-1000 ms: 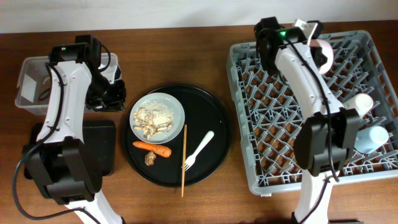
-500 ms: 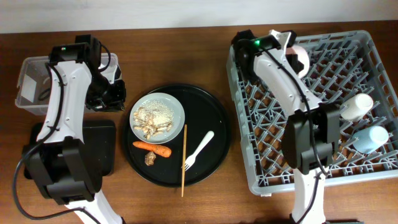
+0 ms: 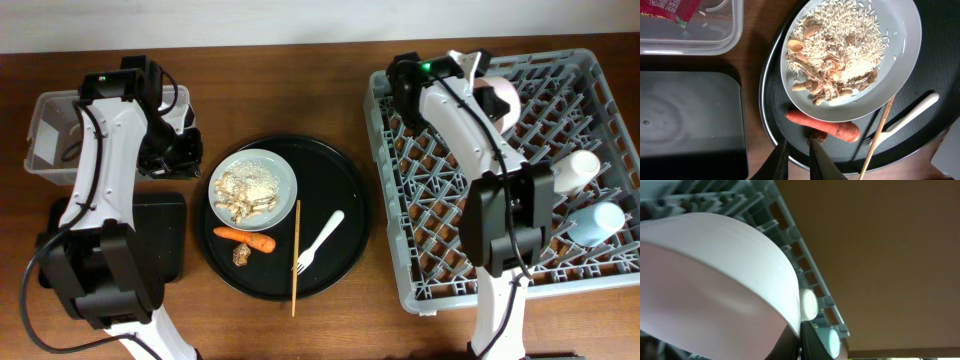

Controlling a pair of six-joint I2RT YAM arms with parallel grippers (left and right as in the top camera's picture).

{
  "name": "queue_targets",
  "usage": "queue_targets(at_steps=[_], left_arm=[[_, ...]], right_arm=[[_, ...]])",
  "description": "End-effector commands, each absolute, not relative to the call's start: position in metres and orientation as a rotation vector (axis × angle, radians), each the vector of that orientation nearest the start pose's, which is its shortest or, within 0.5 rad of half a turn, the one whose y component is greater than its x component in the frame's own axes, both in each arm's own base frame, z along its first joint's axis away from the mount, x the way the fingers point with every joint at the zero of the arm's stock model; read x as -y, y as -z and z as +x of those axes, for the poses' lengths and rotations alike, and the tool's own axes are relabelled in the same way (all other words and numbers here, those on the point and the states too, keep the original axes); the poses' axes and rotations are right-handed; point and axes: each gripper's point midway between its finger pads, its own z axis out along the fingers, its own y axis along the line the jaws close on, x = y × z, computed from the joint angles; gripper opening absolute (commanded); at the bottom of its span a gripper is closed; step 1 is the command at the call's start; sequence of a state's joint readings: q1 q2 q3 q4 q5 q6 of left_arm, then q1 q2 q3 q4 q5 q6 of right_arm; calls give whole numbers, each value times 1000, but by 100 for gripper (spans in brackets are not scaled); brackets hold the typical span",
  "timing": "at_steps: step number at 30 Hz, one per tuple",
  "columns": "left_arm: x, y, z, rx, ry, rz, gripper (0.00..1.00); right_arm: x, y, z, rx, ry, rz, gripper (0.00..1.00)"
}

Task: Sort waste into correct bins and load items into the dishwasher rack
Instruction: 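Carry the pink bowl into the rack's back area and lower it, then release the bowl and raise the right gripper above the rack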

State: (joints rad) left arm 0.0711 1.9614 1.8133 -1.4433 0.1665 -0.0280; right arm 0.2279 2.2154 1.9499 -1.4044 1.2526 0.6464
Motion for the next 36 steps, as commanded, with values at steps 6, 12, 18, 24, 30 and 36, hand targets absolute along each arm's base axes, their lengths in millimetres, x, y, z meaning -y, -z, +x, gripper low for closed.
queue_targets(at_steps=[6,12,18,24,30,36], left_arm=[[2,-145,372,-3114,249,-169,15],[2,-145,374,-3107,249,-167,15],[2,-145,373,-3107,249,-167,15],[2,-145,373,-3107,249,-167,15],[2,-145,373,-3108,249,-168,15],[6,-145,373,-3105,281,-167,16]], right_arm=[[53,-152,441,-2340,1367,452,4],[24,-137,437,-2389,1324,372,4],[-25,-138,433,-2391,1279,221,11],[-53,-159,417,-2390,1258,113,100],[-34,-212,397,-2439,999,311,99],[11,-234,369,-2661,558,498,99]])
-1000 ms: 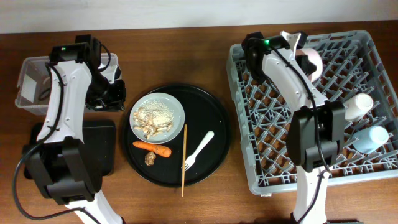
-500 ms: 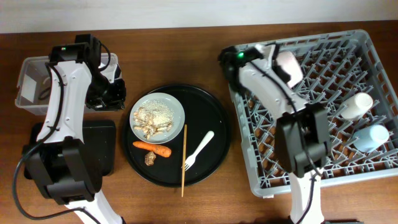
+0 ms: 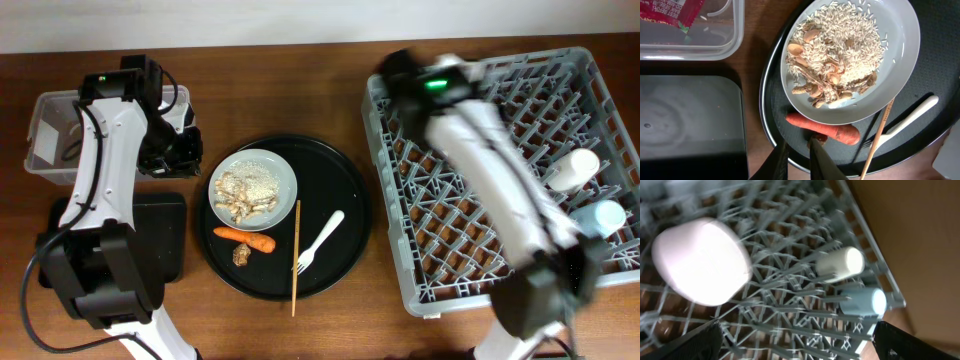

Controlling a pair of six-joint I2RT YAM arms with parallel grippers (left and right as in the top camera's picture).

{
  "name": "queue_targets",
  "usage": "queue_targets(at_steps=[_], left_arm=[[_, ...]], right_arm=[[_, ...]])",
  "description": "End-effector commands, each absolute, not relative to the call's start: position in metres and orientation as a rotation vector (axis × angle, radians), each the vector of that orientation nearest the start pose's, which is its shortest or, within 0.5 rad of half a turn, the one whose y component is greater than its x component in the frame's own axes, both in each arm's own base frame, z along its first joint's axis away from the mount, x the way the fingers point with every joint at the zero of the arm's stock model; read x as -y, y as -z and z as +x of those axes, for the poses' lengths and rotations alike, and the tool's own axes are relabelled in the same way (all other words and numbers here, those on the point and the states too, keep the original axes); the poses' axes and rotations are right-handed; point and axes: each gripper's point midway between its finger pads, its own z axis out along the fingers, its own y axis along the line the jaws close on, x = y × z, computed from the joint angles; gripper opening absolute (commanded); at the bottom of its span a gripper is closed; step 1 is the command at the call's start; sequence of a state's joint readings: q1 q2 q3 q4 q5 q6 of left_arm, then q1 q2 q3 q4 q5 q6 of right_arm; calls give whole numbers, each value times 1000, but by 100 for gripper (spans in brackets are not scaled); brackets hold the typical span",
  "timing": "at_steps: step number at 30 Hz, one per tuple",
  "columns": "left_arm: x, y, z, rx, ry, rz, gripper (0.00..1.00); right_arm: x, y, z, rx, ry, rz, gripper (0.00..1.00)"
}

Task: Sort waste into correct bins and load items into the dishwasher rack
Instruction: 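Release the bowl and raise the right gripper above the rack, then reach the left gripper to the white rice plate and grasp its rim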

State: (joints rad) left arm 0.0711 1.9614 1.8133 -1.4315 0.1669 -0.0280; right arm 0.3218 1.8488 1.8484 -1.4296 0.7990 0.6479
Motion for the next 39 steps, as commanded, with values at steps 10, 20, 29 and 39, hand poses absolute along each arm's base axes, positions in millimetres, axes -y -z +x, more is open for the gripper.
queue_targets(at_steps=[10,20,29,39], left_arm=[[39,-146,371,-3116,310,-43,20],[125,-136,329,-3227,307,277,21],[168,-112,289,-3293,263,511,22],[146,-109,310,-3262,198,387,26]], right_arm=[[-19,-213,339,-3004,-163,164,99],[-22,-212,332,-3038,-114,109,99],[-22,-211,330,-3046,-113,110,99],[-28,-212,330,-3045,-165,107,99]])
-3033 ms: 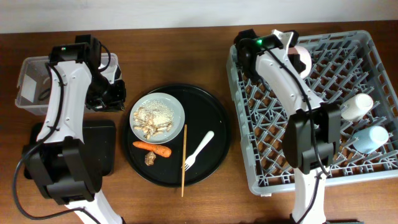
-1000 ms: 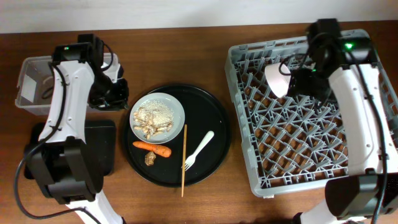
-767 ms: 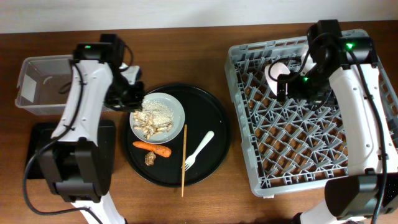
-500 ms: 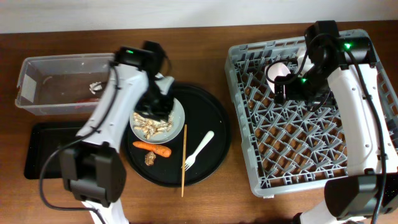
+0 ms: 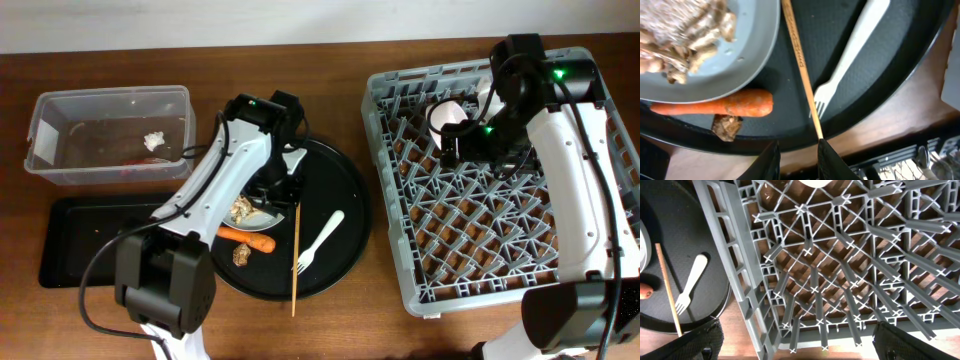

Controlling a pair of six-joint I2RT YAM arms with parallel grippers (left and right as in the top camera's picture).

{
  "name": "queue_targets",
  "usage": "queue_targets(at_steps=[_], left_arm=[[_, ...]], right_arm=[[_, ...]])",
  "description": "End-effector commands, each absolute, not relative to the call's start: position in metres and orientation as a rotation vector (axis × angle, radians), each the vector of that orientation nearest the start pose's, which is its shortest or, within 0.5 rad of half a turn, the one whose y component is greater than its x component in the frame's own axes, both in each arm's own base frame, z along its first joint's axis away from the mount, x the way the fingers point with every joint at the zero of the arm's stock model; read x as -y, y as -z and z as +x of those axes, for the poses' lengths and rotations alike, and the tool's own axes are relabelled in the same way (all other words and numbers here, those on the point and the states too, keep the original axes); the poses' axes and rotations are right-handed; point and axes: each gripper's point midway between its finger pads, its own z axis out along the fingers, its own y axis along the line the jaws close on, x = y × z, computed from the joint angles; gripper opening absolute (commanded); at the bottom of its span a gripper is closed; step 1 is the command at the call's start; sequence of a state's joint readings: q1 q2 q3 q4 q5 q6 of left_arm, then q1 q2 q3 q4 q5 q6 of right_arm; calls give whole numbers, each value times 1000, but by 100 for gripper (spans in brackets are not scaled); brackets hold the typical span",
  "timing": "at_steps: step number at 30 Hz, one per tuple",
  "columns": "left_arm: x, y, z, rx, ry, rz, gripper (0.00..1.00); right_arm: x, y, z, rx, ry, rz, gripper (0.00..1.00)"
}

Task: Sort waste into correct bins and load items into the dishwasher rack
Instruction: 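Reach the left gripper to the white rice plate and grasp its rim, then lift the rice plate with the left gripper and carry it left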

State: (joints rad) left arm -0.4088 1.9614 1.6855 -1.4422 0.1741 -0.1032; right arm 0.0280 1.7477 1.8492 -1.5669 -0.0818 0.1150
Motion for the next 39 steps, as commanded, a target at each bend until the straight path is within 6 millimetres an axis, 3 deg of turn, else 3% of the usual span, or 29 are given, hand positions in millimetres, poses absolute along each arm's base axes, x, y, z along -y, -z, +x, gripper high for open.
queue_targets(at_steps=[1,10,13,17,21,26,36,39], left_arm=[[143,-109,313,-3255,202,368,27],[156,-108,342,-3128,249,369,31],[165,-106,350,-3104,261,272,31],[189,-89,364,-3068,280,89,35],[201,-71,378,-3030,234,-3,35],[192,-55,387,-3013,110,-121,35],[188,-11,387,-3072,27,-159,35],[189,-7,390,-3065,33,-157,35]], right_arm=[[-28,-212,330,-3045,-165,107,99],[-28,-211,330,-3046,-164,108,99],[-28,-211,330,-3046,-164,108,99],[-28,-211,330,-3046,-164,108,99],[-28,-211,330,-3046,-164,108,99],[-28,-211,330,-3046,-164,108,99],[-28,-211,331,-3043,-165,107,99],[-28,-211,331,-3043,-165,107,99]])
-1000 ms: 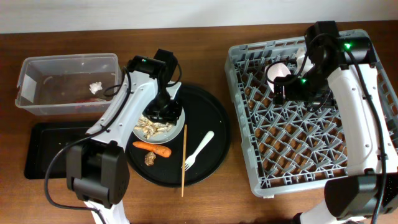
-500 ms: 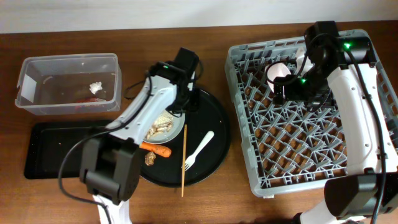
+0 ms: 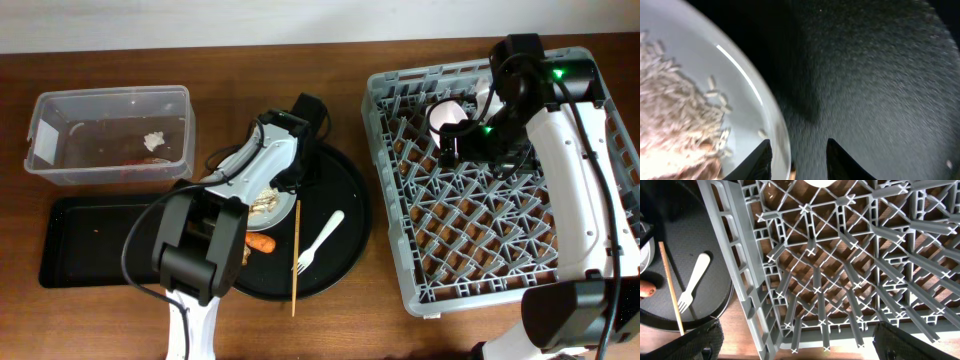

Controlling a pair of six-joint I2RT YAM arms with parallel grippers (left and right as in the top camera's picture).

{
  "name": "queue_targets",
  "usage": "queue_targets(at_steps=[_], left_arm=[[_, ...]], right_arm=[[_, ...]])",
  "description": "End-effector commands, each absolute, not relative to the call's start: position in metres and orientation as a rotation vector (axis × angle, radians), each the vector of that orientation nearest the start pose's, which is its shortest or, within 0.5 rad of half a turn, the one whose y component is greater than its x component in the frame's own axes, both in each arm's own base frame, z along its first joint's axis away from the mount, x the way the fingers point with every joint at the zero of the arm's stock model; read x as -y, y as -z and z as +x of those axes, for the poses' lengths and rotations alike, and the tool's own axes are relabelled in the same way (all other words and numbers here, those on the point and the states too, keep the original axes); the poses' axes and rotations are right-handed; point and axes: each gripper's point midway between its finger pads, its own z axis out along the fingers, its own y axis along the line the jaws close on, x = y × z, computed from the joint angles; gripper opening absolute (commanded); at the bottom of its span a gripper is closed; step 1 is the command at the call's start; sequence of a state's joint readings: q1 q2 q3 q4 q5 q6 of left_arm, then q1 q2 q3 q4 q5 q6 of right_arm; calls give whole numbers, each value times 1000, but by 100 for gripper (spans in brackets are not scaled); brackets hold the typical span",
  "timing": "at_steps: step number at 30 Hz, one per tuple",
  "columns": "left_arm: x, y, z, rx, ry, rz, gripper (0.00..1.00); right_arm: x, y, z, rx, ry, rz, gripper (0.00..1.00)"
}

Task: Sort waste into correct bins and load items into the dishwasher rack
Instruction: 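Lift the rice plate with the left gripper and carry it left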

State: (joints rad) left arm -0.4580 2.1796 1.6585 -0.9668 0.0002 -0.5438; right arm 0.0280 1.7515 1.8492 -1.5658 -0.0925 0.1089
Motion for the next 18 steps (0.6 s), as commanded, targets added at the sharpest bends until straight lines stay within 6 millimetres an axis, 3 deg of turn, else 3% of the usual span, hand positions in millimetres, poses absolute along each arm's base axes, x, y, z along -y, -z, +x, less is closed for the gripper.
queue_targets(at_steps=[1,8,12,18], left_arm=[[189,-7,390,-3064,35,-157,35],[185,-1,386,-3076,8,-158,35],[171,9,379,-3080,-95,-158,34],[170,10,378,-3079,-108,-157,5]], right_arm=[[-28,-211,331,-3043,-165,107,99],[-28,-211,331,-3044,-165,107,99],[-28,-211,331,-3044,-165,107,99],[-28,-211,331,-3045,-165,107,99]])
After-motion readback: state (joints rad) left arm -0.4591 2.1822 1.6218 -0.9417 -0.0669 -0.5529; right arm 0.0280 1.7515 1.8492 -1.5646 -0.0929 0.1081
